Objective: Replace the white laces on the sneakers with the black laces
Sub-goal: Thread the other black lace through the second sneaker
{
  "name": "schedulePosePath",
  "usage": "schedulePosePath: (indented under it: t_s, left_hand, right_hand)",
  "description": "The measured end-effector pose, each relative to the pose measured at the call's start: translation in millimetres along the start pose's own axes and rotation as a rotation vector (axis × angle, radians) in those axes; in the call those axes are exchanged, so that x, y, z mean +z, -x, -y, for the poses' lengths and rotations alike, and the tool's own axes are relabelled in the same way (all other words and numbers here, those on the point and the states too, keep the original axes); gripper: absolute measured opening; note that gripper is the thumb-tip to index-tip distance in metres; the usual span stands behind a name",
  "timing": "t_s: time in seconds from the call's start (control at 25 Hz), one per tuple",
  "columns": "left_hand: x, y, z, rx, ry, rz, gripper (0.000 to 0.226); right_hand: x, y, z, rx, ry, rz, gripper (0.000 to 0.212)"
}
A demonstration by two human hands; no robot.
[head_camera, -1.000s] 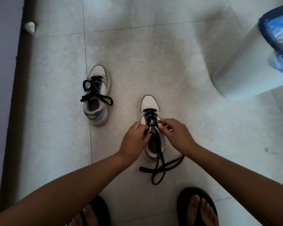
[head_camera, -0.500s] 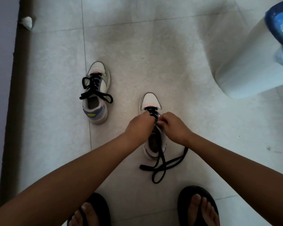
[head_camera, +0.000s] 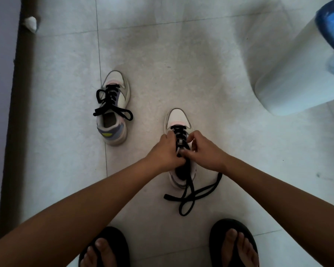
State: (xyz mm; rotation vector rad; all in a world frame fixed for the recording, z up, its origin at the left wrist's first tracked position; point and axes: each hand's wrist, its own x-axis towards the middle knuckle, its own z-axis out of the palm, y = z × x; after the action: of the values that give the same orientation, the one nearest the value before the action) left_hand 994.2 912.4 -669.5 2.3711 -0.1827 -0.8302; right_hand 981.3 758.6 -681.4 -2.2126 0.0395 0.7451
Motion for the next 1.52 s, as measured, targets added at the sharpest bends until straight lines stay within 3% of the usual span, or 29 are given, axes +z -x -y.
schedulePosePath:
  t_s: [0.12, 0.32, 0.48, 0.68, 0.84, 1.08, 1.2, 1.4, 1.52]
  left_hand:
    - [10, 6, 10, -0.046, 0.130, -0.050, 0.048]
    - [7, 16, 29, -0.020, 0.211, -0.072, 0.038]
    - [2, 14, 38, 0.001, 0.239, -0.072, 0.032]
    - [9, 14, 34, 0.113, -0.050, -0.108, 0.039]
    - [2, 11, 20, 0.211, -0.129, -0.215, 0.029]
    - [-14, -13, -11, 0.155, -0.286, 0.048, 0.027]
    - [-15, -16, -15, 0.144, -0.331, 0.051, 0.023]
    - [-16, -11, -8, 0.130, -0.206, -0.020, 0.022]
    - [-8, -4, -6, 0.194, -0.399, -0.017, 0.028]
  right_hand:
    - [14, 8, -4, -0.085, 0.214, -0.041, 0.030]
    - [10, 18, -22, -0.114, 0.082, -0.080, 0.021]
    - [7, 19, -23, -0.201, 0.146, -0.071, 0.025]
    - [5, 20, -14, -0.335, 0.503, -0.178, 0.029]
    - [3, 13, 0, -0.247, 0.292, -0.228, 0.022]
    - [-8, 2, 13, -0.296, 0.528, -0.039, 0.029]
    - [-10, 5, 13, -0.242, 0.536, -0.044, 0.031]
    - [5, 9, 12, -0.142, 0.692, -0.146, 0.026]
    - [7, 7, 8, -0.117, 0.622, -0.158, 0.024]
